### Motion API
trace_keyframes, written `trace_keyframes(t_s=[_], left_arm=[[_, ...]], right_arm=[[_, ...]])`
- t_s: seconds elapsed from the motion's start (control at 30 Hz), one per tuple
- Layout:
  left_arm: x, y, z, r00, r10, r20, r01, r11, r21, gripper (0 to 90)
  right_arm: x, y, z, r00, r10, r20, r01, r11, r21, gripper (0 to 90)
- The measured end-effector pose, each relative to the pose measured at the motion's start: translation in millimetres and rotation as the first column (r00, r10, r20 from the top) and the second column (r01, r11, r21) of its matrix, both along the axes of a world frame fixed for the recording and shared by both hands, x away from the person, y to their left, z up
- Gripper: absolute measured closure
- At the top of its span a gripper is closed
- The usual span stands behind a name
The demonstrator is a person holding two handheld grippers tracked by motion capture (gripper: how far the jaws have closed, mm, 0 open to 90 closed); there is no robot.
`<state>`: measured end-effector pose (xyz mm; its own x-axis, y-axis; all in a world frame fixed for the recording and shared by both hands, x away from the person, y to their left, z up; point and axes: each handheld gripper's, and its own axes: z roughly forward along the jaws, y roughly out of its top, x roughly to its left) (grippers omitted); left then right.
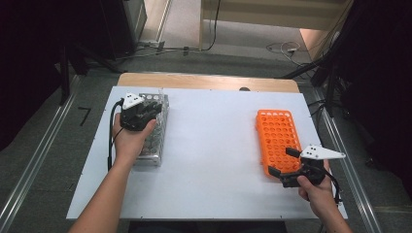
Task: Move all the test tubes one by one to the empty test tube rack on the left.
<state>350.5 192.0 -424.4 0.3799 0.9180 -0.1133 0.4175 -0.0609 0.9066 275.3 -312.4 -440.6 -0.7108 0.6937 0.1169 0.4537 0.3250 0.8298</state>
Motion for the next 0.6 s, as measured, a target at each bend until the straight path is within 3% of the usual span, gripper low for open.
trace_keyframes(t_s=[0.17,0.47,0.6], left_arm=[[-2.4,1.1,0.3,0.9994,-0.024,-0.024,0.023,0.9993,-0.028,67.3],[-26.5,1.2,3.8,0.9979,-0.064,-0.006,0.064,0.9959,-0.065,25.6],[-41.5,2.0,4.8,0.9955,-0.094,0.011,0.095,0.9932,-0.068,15.1]], right_arm=[[1.0,-0.2,-1.0,1.0,-0.004,0.0,0.004,1.0,0.0,0.0],[1.6,-3.0,-0.7,1.0,-0.004,0.008,0.004,0.9999,0.011,0.0],[2.5,-4.6,-0.4,0.9998,-0.009,0.015,0.009,0.9999,0.011,0.0]])
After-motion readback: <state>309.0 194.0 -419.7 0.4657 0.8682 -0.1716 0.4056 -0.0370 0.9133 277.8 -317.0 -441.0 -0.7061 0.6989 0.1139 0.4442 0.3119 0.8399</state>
